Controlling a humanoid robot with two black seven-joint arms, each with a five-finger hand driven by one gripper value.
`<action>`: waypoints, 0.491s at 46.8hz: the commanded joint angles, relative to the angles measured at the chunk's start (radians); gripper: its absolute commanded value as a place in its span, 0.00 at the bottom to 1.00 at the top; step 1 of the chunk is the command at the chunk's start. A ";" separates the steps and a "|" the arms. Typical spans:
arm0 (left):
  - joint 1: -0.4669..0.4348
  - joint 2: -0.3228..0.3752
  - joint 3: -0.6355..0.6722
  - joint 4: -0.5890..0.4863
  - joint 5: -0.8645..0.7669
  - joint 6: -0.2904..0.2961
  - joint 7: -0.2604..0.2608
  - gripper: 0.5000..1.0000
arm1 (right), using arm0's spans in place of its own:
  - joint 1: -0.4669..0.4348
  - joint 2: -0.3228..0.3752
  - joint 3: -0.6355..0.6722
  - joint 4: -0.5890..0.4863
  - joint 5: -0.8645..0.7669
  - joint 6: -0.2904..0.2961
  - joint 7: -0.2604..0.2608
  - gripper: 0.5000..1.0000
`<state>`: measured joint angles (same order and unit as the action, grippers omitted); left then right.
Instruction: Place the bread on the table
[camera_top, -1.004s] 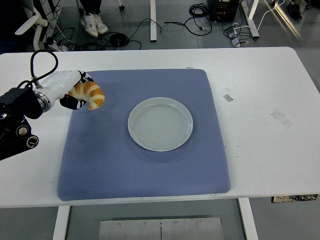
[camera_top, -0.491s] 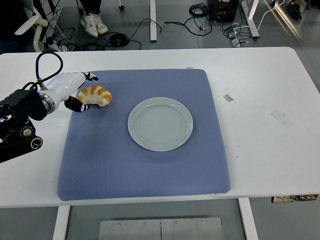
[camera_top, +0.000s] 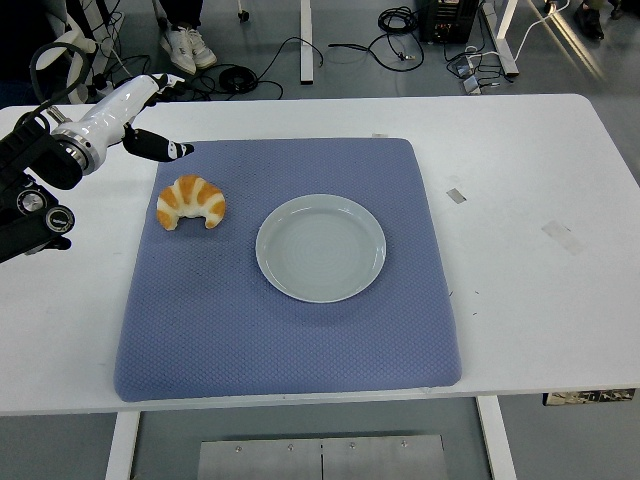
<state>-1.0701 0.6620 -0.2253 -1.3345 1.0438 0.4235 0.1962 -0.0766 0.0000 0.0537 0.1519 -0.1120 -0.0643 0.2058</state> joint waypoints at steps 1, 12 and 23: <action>0.006 0.001 -0.003 0.003 -0.054 0.037 -0.046 0.64 | 0.000 0.000 0.000 0.000 0.000 0.000 0.000 1.00; 0.009 0.054 -0.048 0.031 -0.204 0.107 -0.156 0.64 | 0.000 0.000 0.000 0.000 0.000 0.000 0.000 1.00; 0.064 0.051 -0.167 0.138 -0.358 0.107 -0.290 0.63 | 0.000 0.000 0.000 0.000 0.000 0.000 0.000 1.00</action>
<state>-1.0150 0.7160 -0.3773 -1.2107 0.6936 0.5320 -0.0865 -0.0766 0.0000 0.0537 0.1519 -0.1120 -0.0644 0.2058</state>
